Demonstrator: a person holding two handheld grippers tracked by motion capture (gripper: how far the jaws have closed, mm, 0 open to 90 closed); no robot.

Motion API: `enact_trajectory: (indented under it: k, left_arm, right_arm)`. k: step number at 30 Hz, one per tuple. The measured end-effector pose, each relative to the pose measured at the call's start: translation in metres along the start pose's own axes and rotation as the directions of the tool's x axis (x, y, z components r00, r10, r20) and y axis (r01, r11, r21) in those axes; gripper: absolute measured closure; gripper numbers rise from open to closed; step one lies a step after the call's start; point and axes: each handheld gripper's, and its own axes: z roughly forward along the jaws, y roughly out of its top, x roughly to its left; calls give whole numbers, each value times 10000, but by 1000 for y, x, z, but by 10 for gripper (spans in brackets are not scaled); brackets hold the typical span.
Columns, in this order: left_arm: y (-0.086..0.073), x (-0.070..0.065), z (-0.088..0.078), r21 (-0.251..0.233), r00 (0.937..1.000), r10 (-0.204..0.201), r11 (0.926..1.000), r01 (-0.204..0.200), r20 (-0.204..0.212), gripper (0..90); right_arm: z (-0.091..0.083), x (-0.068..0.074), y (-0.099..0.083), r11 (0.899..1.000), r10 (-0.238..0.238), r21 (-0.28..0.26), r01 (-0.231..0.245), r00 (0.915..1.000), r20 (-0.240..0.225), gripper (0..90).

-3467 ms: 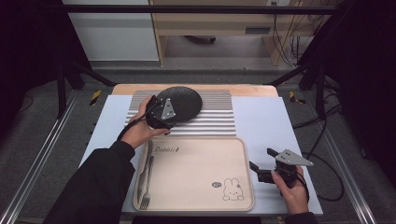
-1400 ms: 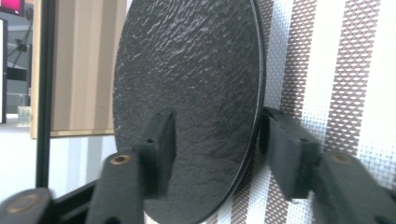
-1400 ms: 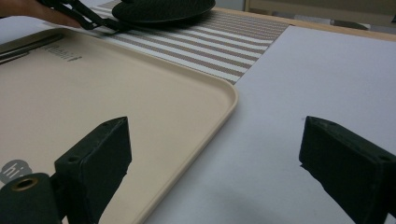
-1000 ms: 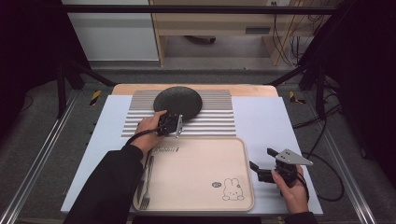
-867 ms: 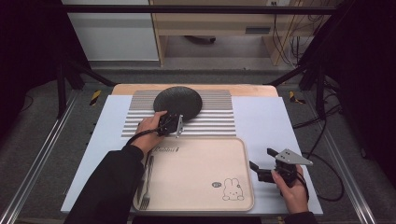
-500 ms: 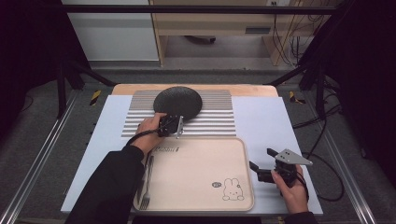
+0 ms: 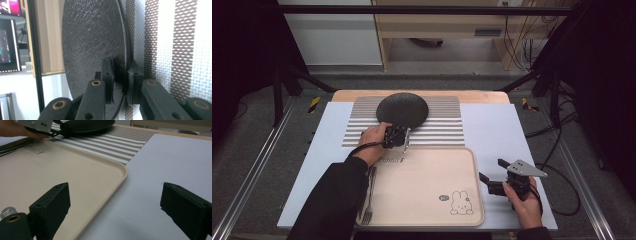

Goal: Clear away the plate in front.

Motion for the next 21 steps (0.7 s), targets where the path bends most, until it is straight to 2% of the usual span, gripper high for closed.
enact_trajectory:
  k: [3, 6, 8, 12, 21]
  left_arm:
    - [1, 1, -2, -199, 9995, -46, 9998, 39, -322, 821]
    - [5, 8, -7, -429, 9965, -391, 9984, 360, -738, 860]
    - [7, 11, -7, -516, 9956, -663, 9967, 630, -655, 869]
    - [10, 10, -6, -517, 9961, -540, 9974, 505, -698, 871]
    - [15, 14, -12, -689, 9961, -650, 9958, 608, -596, 873]
  right_arm:
    - [0, 0, 0, 10000, 47, -29, -47, 10000, -2, 95]
    - [0, -1, 0, 10000, 49, -39, -49, 10000, -15, 95]
    - [0, -1, 0, 10000, 51, -42, -52, 10000, -14, 95]
    - [0, -1, 0, 10000, 58, -74, -58, 10000, -17, 95]
    - [-1, -2, 0, 9999, 67, -102, -67, 10000, -10, 95]
